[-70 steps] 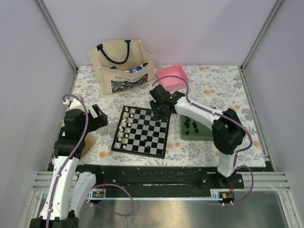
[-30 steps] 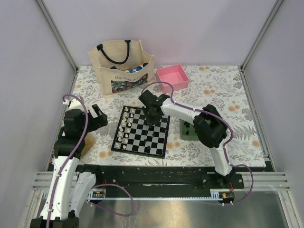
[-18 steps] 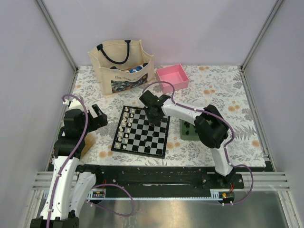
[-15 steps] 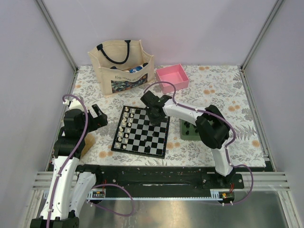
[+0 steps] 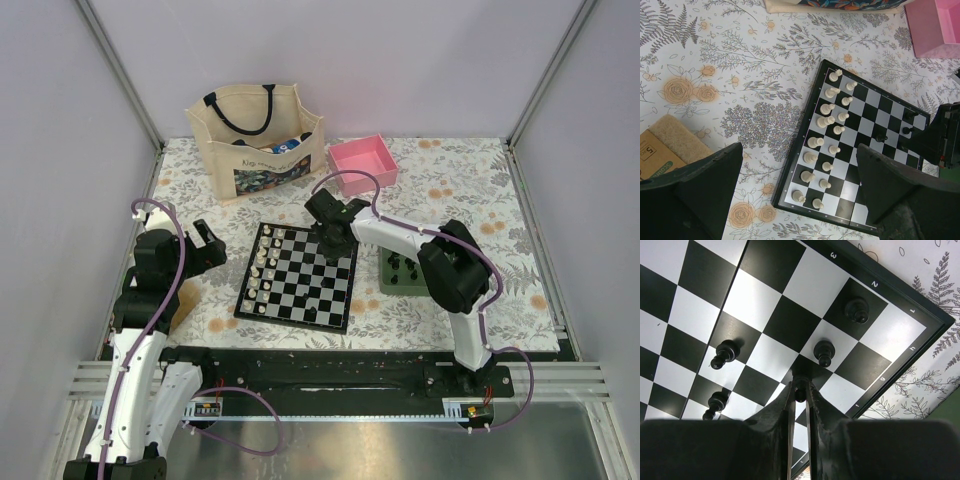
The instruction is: Set up the chess pieces on the board
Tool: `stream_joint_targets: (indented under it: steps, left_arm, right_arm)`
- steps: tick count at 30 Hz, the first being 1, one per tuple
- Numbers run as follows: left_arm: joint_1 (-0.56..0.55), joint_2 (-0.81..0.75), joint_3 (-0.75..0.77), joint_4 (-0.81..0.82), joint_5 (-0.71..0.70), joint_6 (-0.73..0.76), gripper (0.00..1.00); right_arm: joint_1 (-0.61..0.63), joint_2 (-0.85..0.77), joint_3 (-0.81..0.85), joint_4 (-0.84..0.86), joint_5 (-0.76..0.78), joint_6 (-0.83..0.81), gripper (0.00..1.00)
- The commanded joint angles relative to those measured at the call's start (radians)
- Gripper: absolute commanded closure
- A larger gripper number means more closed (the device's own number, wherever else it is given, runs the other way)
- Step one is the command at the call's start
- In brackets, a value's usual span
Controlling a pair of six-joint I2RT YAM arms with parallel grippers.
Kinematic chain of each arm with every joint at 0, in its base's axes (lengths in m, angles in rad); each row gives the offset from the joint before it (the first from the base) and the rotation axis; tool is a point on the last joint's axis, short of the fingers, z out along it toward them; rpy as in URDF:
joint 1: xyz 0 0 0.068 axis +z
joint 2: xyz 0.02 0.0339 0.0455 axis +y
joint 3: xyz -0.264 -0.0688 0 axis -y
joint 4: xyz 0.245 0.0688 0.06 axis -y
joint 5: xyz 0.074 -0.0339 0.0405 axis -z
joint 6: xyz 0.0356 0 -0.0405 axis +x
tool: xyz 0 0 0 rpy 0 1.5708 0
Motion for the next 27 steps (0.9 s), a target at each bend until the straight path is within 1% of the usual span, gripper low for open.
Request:
stream_joint_targets:
  steps: [1,16,20,22,24,27]
  left_arm:
    - [0.008,0.003,0.000,0.040,0.019,-0.003,0.01]
    - [0.009,0.003,-0.001,0.039,0.020,-0.003,0.01]
    - [0.009,0.000,0.000,0.040,0.020,-0.003,0.01]
    - [0.009,0.000,-0.001,0.040,0.020,-0.003,0.01]
    - [0.009,0.003,-0.001,0.040,0.020,-0.003,0.01]
    - [0.009,0.004,0.000,0.040,0.020,-0.003,0.01]
  right_arm:
    - [-0.010,-0.046,-0.013,0.022,0.029,0.000,0.79]
    - [-0.012,-0.078,-0.013,0.022,0.006,-0.006,0.67]
    - [-0.012,-0.120,-0.025,0.024,-0.023,0.013,0.63]
    - [-0.004,-0.152,-0.039,0.028,-0.028,0.024,0.62]
    - [0.004,-0.190,-0.067,0.040,-0.005,0.030,0.61]
    - [0.013,-0.233,-0.116,0.066,-0.023,0.058,0.57]
